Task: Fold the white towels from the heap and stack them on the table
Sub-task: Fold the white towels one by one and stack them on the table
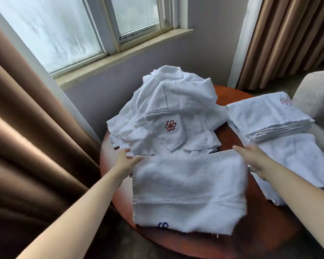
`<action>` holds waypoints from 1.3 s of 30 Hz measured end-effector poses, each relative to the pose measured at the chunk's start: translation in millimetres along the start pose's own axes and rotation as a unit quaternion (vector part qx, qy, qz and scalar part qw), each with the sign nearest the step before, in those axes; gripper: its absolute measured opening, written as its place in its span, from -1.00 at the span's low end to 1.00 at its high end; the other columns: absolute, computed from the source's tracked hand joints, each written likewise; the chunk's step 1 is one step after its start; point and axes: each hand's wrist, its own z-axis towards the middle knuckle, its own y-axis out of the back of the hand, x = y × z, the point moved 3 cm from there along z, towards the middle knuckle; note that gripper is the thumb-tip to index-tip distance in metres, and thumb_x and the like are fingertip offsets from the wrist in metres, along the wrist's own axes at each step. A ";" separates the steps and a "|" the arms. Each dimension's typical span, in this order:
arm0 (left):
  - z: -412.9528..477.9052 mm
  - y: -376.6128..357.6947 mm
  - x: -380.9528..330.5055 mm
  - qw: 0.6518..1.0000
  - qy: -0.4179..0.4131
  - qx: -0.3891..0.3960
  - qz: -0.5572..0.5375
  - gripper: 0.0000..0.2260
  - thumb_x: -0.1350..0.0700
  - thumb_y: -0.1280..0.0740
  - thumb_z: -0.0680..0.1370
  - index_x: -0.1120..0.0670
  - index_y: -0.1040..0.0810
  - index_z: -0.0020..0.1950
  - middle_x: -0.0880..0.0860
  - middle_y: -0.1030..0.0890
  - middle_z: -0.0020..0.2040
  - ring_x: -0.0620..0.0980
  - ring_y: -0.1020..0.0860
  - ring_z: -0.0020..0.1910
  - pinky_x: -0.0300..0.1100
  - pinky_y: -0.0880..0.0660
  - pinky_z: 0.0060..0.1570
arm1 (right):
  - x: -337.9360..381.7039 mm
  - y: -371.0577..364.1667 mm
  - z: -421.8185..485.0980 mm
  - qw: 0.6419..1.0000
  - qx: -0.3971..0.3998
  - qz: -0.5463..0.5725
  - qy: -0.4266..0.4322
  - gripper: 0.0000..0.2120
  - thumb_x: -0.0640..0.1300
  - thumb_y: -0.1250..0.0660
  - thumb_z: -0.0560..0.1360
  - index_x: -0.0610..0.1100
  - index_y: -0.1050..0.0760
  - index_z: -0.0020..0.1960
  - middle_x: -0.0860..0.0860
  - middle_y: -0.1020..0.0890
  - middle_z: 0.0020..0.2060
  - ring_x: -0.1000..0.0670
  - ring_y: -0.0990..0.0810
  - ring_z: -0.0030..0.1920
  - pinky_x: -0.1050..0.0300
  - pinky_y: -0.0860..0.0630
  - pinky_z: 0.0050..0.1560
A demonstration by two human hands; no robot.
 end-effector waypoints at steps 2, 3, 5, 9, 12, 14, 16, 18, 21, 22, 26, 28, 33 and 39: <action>-0.1 -13.6 26.5 0.998 0.024 0.000 0.053 -0.41 0.13 -0.41 0.53 0.14 -0.22 0.48 0.22 -0.37 0.39 0.10 -0.46 0.23 -0.21 -0.35 -0.02 | -25.5 -13.7 0.8 0.998 0.004 -0.067 -0.018 -0.31 0.14 -0.43 0.39 -0.14 -0.29 0.38 -0.08 -0.49 0.20 -0.11 -0.50 0.18 0.01 -0.38 0.16; -0.9 -21.5 39.4 0.996 0.027 0.012 0.083 -0.41 0.14 -0.39 0.54 0.15 -0.21 0.49 0.20 -0.36 0.41 0.10 -0.44 0.25 -0.21 -0.33 0.02 | -38.7 -20.2 -1.0 0.995 0.000 -0.092 -0.037 -0.30 0.09 -0.41 0.44 -0.20 -0.25 0.44 -0.12 -0.47 0.27 -0.15 -0.47 0.24 0.01 -0.37 0.21; -5.0 -38.4 56.3 0.989 0.002 0.045 0.143 -0.42 0.13 -0.38 0.54 0.15 -0.22 0.49 0.15 -0.33 0.46 0.10 -0.39 0.36 -0.15 -0.33 0.18 | -62.7 -27.3 -2.8 0.987 -0.008 -0.142 -0.080 -0.34 0.01 -0.36 0.51 -0.30 -0.22 0.46 -0.21 -0.42 0.35 -0.21 -0.43 0.31 -0.01 -0.40 0.26; -11.1 -68.3 66.2 0.959 -0.082 0.056 0.267 -0.44 0.01 -0.36 0.54 0.09 -0.27 0.49 0.06 -0.33 0.46 0.03 -0.28 0.44 -0.12 -0.21 0.36 | -80.9 -33.1 -8.1 0.981 -0.010 -0.124 -0.151 -0.28 0.09 -0.43 0.43 -0.30 -0.29 0.41 -0.20 -0.48 0.27 -0.22 -0.52 0.20 -0.06 -0.46 0.22; -20.4 -89.1 58.4 0.926 -0.164 0.039 0.337 -0.48 -0.02 -0.29 0.56 0.04 -0.26 0.49 0.01 -0.29 0.48 0.00 -0.18 0.49 -0.12 -0.08 0.42 | -82.2 -32.9 -14.0 0.973 0.049 -0.126 -0.188 -0.44 0.01 -0.49 0.36 -0.27 -0.43 0.23 -0.15 -0.61 0.06 -0.14 -0.63 -0.02 -0.01 -0.57 0.03; -23.5 -102.1 55.6 0.920 -0.169 0.054 0.350 -0.47 0.04 -0.24 0.57 0.01 -0.20 0.52 -0.01 -0.17 0.55 0.00 -0.03 0.55 -0.03 0.03 0.48 | -80.8 -32.7 -21.2 0.965 0.091 -0.124 -0.211 -0.50 -0.10 -0.49 0.36 -0.24 -0.45 0.22 -0.14 -0.64 0.00 -0.13 -0.65 -0.07 0.08 -0.58 -0.16; -25.9 -114.4 52.2 0.908 -0.178 0.073 0.372 -0.47 0.07 -0.20 0.57 -0.02 -0.16 0.53 -0.03 -0.09 0.57 -0.01 0.04 0.56 0.04 0.09 0.49 | -84.3 -31.9 -22.1 0.967 0.096 -0.113 -0.209 -0.47 -0.15 -0.49 0.36 -0.22 -0.39 0.25 -0.11 -0.60 0.07 -0.10 -0.61 0.01 0.09 -0.54 -0.14; -34.0 -124.9 48.0 0.905 -0.222 0.088 0.352 -0.47 -0.09 -0.17 0.55 -0.03 -0.22 0.51 -0.04 -0.14 0.56 -0.01 -0.02 0.55 -0.01 0.06 0.47 | -88.8 -34.0 -20.6 0.979 0.038 -0.103 -0.172 -0.44 -0.04 -0.51 0.36 -0.21 -0.34 0.21 -0.07 -0.53 0.13 -0.09 -0.54 0.08 0.08 -0.48 -0.11; -61.4 -144.9 43.7 0.897 -0.331 0.173 0.235 -0.19 -0.47 -0.10 0.41 0.03 -0.31 0.49 -0.01 -0.25 0.52 -0.01 -0.18 0.50 -0.13 -0.04 0.43 | -96.9 -45.1 -22.7 0.990 -0.084 0.023 -0.108 -0.42 0.15 -0.51 0.31 -0.26 -0.48 0.08 -0.10 -0.62 0.03 -0.10 -0.60 0.00 0.07 -0.53 -0.10; -72.9 -153.3 43.2 0.876 -0.360 0.213 0.239 -0.13 -0.48 -0.14 0.37 0.02 -0.24 0.52 -0.01 -0.21 0.54 -0.05 -0.14 0.51 -0.12 0.00 0.44 | -98.4 -49.4 -25.8 0.988 -0.097 0.074 -0.096 -0.44 0.19 -0.48 0.32 -0.25 -0.53 0.05 -0.09 -0.65 -0.01 -0.09 -0.62 -0.03 0.06 -0.55 -0.08; -94.7 -176.8 48.0 0.794 -0.411 0.258 0.366 -0.22 -0.07 -0.25 0.48 -0.02 0.12 0.58 0.04 -0.02 0.59 0.03 0.03 0.56 0.05 0.11 0.50 | -105.5 -53.1 -41.4 0.980 -0.047 0.171 -0.085 -0.45 0.19 -0.35 0.37 -0.09 -0.49 0.26 -0.03 -0.62 0.13 -0.08 -0.59 0.15 0.04 -0.52 0.08; -96.1 -175.7 46.4 0.836 -0.380 0.243 0.311 -0.30 0.10 -0.16 0.47 0.03 0.03 0.58 0.08 -0.15 0.56 0.09 -0.11 0.54 -0.02 0.07 0.51 | -108.0 -47.4 -55.5 0.978 -0.021 0.198 -0.059 -0.51 -0.06 -0.27 0.51 -0.06 -0.33 0.43 0.01 -0.52 0.25 -0.03 -0.50 0.24 0.08 -0.44 0.19; -89.6 -169.8 32.6 0.933 -0.269 0.165 0.172 -0.56 0.18 -0.13 0.49 0.14 -0.44 0.37 0.10 -0.54 0.29 0.10 -0.48 0.26 -0.25 -0.31 0.19 | -117.8 -37.9 -85.7 0.982 -0.099 0.157 0.019 -0.48 -0.39 -0.13 0.50 -0.08 -0.31 0.42 0.03 -0.48 0.24 0.01 -0.44 0.27 0.13 -0.36 0.23; -93.1 -181.5 29.9 0.932 -0.282 0.137 0.183 -0.73 0.18 -0.24 0.52 0.14 -0.54 0.20 0.05 -0.37 0.42 0.03 -0.45 0.27 -0.30 -0.28 0.06 | -134.7 -61.0 -117.1 0.963 -0.162 -0.168 0.133 -0.44 -0.22 -0.44 0.34 -0.10 -0.33 0.29 -0.04 -0.44 0.18 -0.10 -0.40 0.26 0.03 -0.40 0.20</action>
